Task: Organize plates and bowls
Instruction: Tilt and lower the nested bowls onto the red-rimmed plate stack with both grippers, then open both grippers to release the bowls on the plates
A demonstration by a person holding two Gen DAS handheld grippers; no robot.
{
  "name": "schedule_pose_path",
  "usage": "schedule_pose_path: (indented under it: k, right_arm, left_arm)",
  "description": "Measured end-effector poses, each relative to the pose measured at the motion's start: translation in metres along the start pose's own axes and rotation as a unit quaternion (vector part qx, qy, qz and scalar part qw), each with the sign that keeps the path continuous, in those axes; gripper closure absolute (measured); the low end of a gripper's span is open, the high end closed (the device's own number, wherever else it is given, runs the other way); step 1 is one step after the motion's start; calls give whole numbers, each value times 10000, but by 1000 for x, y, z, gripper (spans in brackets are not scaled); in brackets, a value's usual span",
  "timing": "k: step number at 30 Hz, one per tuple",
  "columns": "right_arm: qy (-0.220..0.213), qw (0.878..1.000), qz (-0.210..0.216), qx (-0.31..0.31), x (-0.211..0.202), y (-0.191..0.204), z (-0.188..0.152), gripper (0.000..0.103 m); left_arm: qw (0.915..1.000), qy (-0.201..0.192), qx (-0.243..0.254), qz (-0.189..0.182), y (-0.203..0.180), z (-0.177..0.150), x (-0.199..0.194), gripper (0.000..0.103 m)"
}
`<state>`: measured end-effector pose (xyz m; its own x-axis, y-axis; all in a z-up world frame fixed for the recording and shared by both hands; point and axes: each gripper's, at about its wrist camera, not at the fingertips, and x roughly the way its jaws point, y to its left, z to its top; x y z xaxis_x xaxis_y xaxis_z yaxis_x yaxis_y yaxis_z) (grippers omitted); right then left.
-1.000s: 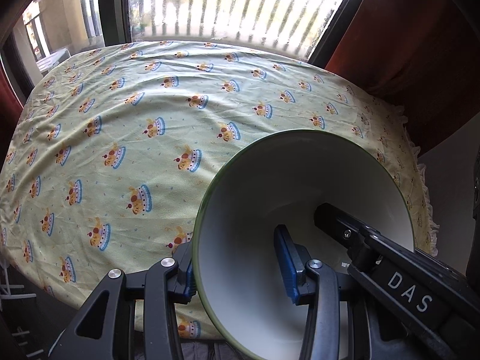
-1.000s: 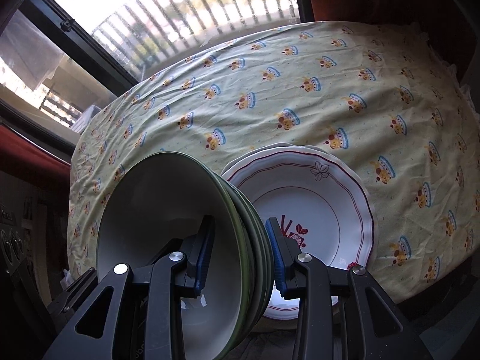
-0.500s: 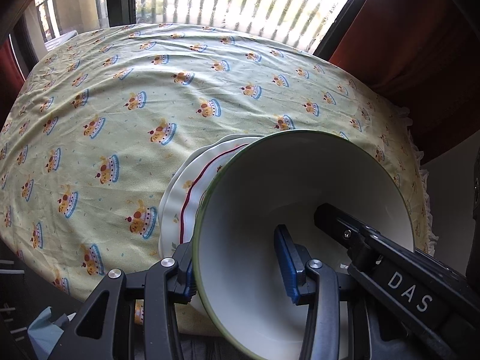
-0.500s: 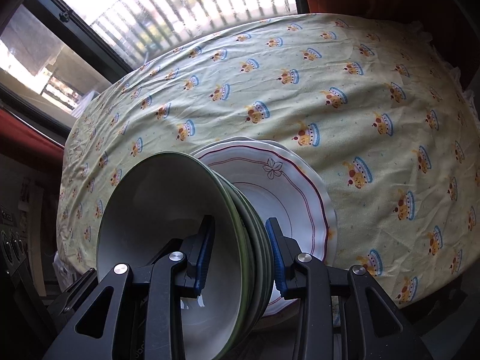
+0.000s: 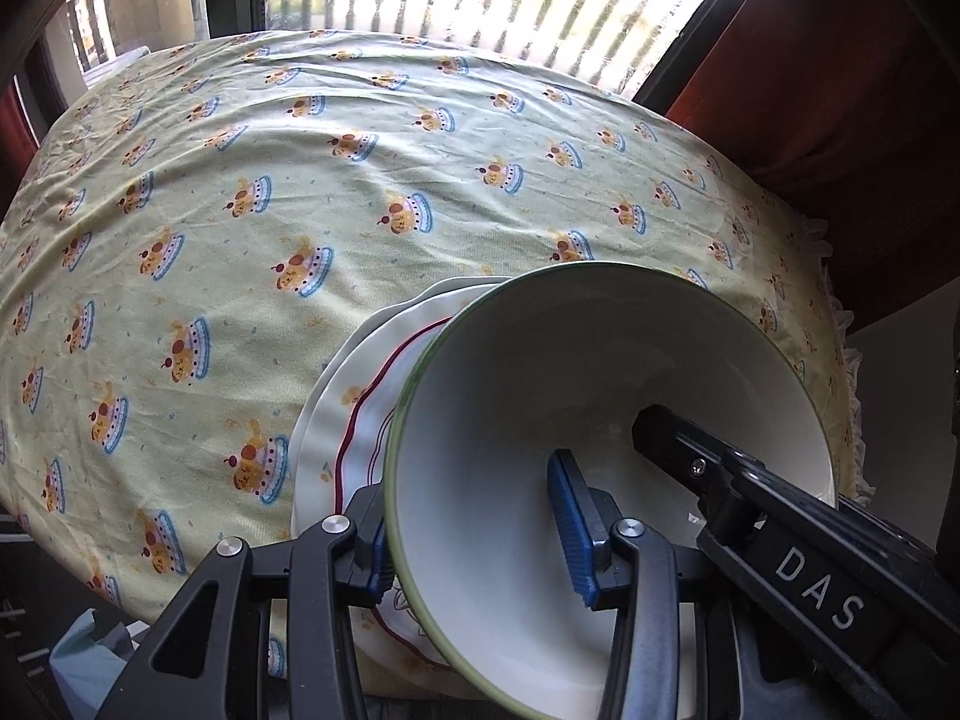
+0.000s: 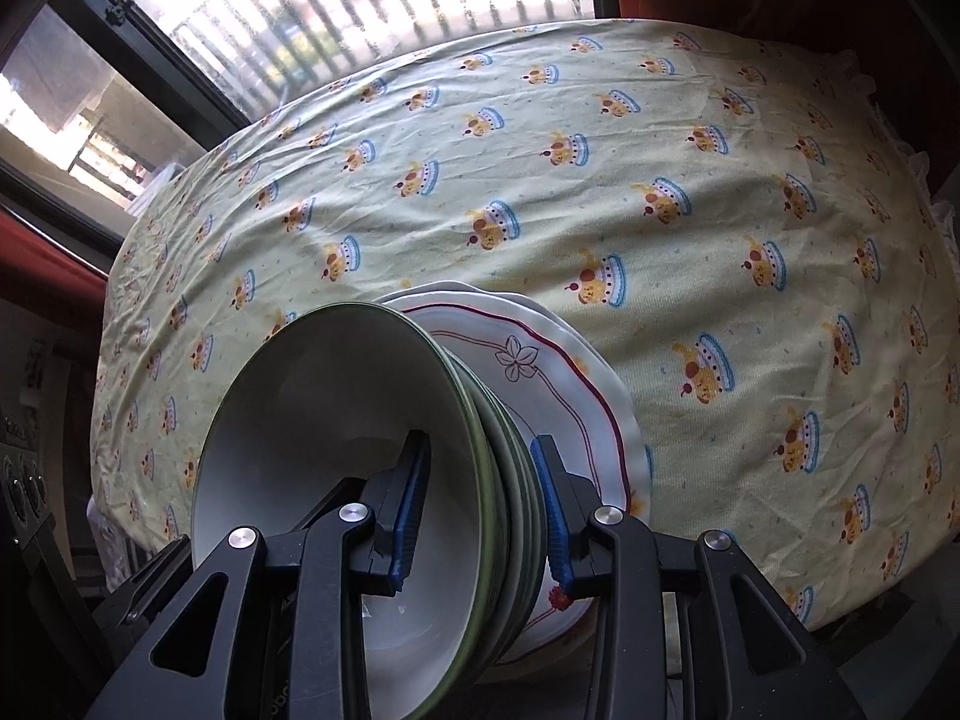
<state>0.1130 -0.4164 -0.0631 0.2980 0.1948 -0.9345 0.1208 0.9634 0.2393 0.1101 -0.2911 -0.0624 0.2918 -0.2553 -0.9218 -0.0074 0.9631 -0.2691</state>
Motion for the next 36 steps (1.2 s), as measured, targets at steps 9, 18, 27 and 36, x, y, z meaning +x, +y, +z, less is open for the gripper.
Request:
schedule_pose_path:
  k: [9, 18, 27, 36]
  right_arm:
    - [9, 10000, 47, -14, 2, -3, 9, 65]
    - [70, 9996, 244, -139, 2, -12, -1, 66]
    - [-142, 9988, 341, -320, -4, -14, -9, 66]
    - [-406, 9990, 19, 183, -19, -25, -23, 45]
  left_arm:
    - [9999, -1, 15, 119, -6, 4, 2, 60]
    - [9993, -48, -120, 355, -13, -12, 0, 60]
    - [9984, -134, -130, 530, -16, -19, -5, 59]
    - [9982, -315, 312, 400, -14, -23, -22, 35]
